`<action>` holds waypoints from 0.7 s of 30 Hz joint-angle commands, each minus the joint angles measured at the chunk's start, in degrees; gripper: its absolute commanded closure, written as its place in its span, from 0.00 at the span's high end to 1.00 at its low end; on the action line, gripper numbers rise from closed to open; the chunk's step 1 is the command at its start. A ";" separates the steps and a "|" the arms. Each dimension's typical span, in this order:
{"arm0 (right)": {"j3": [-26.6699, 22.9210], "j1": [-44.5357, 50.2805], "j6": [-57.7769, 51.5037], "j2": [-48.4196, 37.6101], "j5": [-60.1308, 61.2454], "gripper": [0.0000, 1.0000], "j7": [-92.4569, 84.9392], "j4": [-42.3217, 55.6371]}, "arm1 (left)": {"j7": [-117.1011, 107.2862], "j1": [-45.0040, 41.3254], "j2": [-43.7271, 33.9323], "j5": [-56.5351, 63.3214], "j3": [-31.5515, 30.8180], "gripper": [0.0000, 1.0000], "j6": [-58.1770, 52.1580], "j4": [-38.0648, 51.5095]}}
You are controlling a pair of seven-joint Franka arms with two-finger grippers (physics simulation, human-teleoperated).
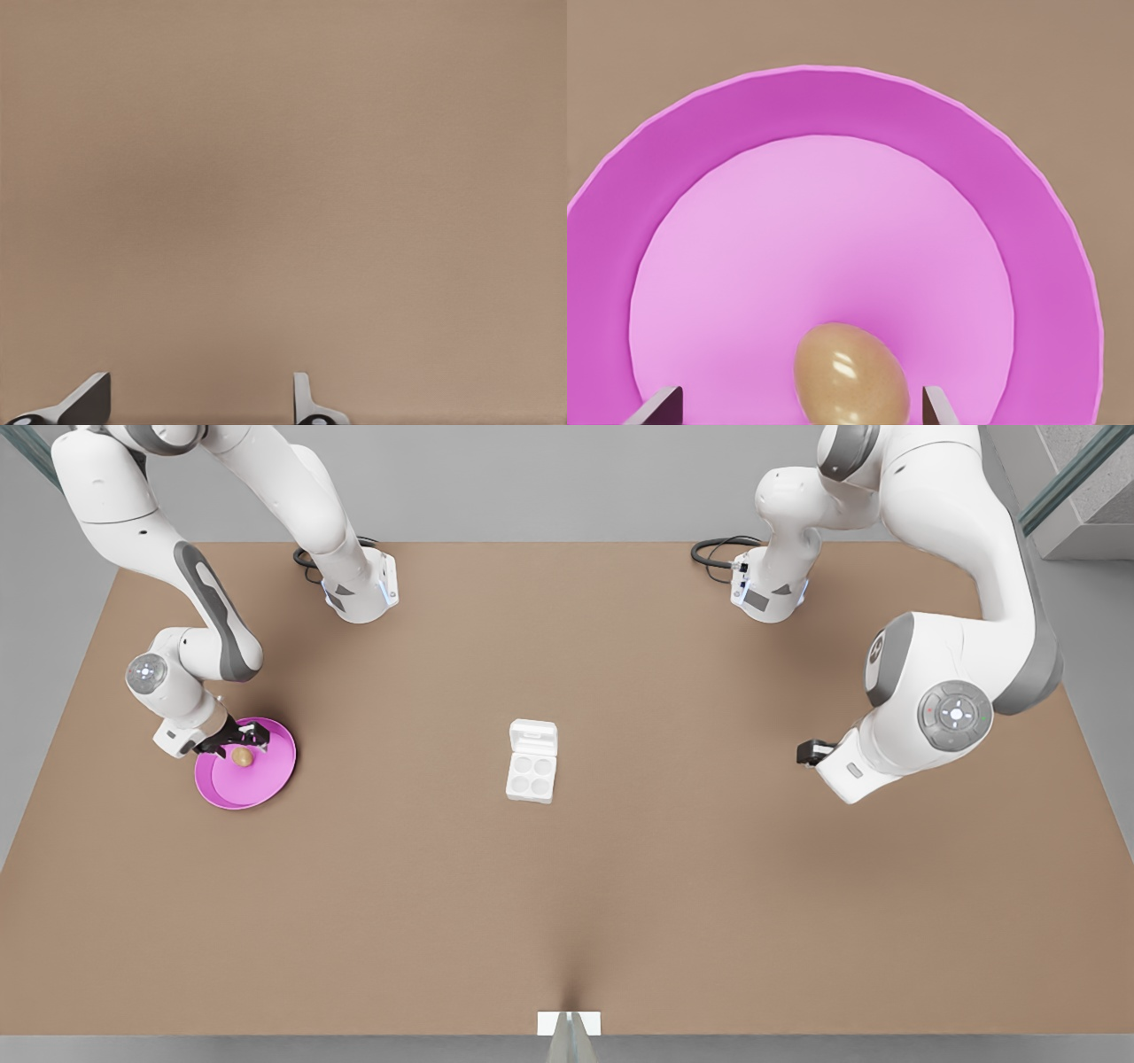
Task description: Pack egg into the box and close the box lid
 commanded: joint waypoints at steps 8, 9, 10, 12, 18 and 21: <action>-1.71 -0.49 0.07 2.22 -5.26 0.96 -0.89 0.56 | -0.07 0.09 0.18 0.04 -0.01 1.00 0.23 0.03; -1.71 -0.49 0.07 2.23 -5.26 0.87 -0.89 0.56 | 0.01 0.09 0.18 0.04 -0.01 1.00 0.14 0.03; -1.71 -0.49 0.07 2.31 -5.26 0.83 -0.89 0.56 | -0.08 0.09 0.18 0.04 -0.01 1.00 0.23 0.03; -1.80 -0.49 0.07 2.40 -5.34 0.83 -0.89 0.56 | -0.08 0.00 0.18 0.04 -0.01 1.00 0.23 0.03; -1.80 -0.66 -0.10 2.58 -5.87 0.61 -0.98 1.18 | -0.08 0.00 0.53 0.04 -0.01 1.00 0.40 0.03; -1.80 -0.66 -0.10 3.02 -5.87 0.61 -0.98 1.26 | -0.08 0.00 0.53 0.04 -0.01 1.00 0.40 0.03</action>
